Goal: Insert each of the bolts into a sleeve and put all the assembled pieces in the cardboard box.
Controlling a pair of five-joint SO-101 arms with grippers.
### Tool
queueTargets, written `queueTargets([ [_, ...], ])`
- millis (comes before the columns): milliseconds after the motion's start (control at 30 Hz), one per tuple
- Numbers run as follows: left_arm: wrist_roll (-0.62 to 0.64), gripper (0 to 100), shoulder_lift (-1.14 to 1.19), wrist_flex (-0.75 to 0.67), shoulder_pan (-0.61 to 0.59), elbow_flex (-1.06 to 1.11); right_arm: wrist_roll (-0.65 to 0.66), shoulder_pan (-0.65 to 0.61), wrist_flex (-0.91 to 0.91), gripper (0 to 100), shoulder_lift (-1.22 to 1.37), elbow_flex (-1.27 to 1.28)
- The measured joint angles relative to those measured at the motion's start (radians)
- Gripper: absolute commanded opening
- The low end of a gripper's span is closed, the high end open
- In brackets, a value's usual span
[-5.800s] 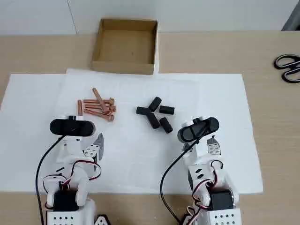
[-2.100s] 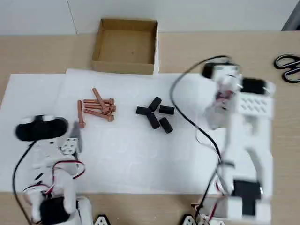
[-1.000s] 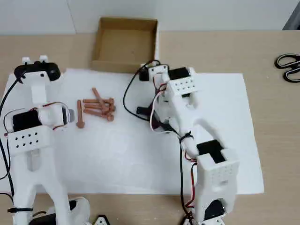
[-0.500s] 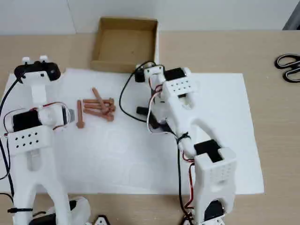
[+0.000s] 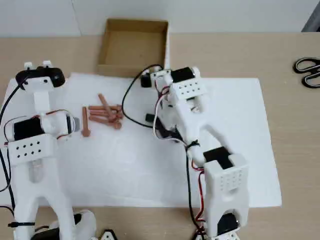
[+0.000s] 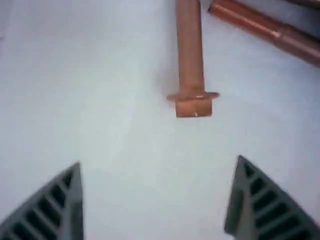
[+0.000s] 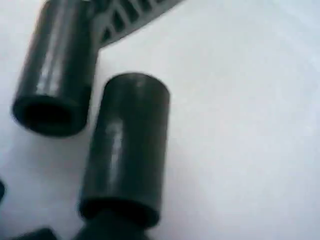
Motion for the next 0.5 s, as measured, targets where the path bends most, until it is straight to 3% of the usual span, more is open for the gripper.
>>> queueTargets([
  [500,0.000,19,0.000,0.006,0.000,0.000,-0.025,-0.040,-0.002,19.7,0.129,0.003],
])
